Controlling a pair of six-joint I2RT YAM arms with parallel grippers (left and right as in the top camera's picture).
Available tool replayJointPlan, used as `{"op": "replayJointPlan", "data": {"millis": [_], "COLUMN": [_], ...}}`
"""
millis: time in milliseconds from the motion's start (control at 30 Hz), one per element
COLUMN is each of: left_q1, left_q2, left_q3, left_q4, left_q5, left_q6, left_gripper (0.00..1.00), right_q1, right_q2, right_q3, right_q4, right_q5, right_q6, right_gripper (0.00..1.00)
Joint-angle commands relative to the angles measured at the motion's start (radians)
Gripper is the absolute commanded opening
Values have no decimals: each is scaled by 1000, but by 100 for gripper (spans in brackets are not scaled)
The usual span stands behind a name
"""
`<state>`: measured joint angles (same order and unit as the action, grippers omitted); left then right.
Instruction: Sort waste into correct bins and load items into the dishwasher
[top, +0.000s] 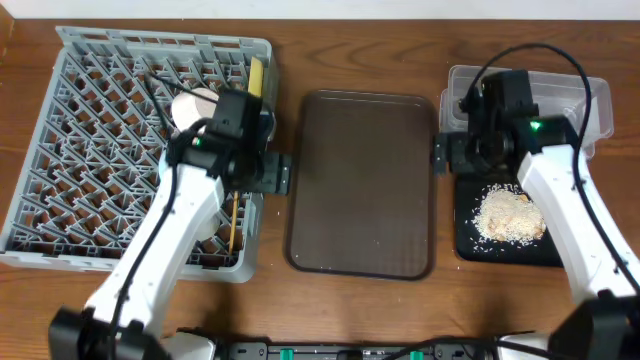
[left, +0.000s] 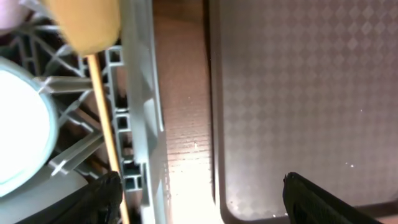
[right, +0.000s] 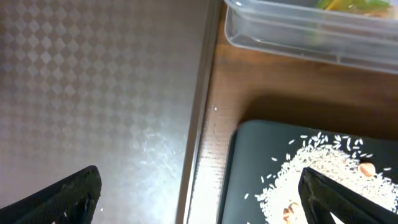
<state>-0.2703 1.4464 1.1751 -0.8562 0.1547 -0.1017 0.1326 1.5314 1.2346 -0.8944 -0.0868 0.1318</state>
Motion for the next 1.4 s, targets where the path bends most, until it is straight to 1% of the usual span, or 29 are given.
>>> {"op": "replayJointPlan", "data": {"millis": [0,167,233,333,500,533,700,1200,1267,1367], "left_q1": [5,5,5,5,5,5,5,5,5,5], "left_q2": [-132,-389,-519,-700,-887,-911,-974,-965,-965,-965], "left_q3": [-109,-278,-326,-377,-387,-387,-387,-387,-387,-387], "left_q4": [48,126,124,116,119,117,96,94,94,94], "left_q5": [-44,-71,-141,-259,-275,-275,-275,-275,-275,-275], "left_q6": [-8,-11,-69,-156,-156,-156,-155,-155,-155,-156], "left_gripper": [84,85,85,85,86,95,96,96,96,96], "right_q1": [8,19,18,18,18,18,18,18,18,20], "right_q2": [-134,-425,-549,-731,-924,-949,-1013,-1012,-1012,-1040], "right_q3": [-133,-393,-453,-500,-504,-504,-504,-504,-504,-518], "right_q4": [63,197,198,168,88,80,44,-138,-169,-175], "right_q5": [19,35,63,92,106,105,105,105,119,119], "right_q6": [3,48,64,62,62,62,62,62,44,43], "right_gripper": [99,99,99,99,99,99,99,99,99,99]}}
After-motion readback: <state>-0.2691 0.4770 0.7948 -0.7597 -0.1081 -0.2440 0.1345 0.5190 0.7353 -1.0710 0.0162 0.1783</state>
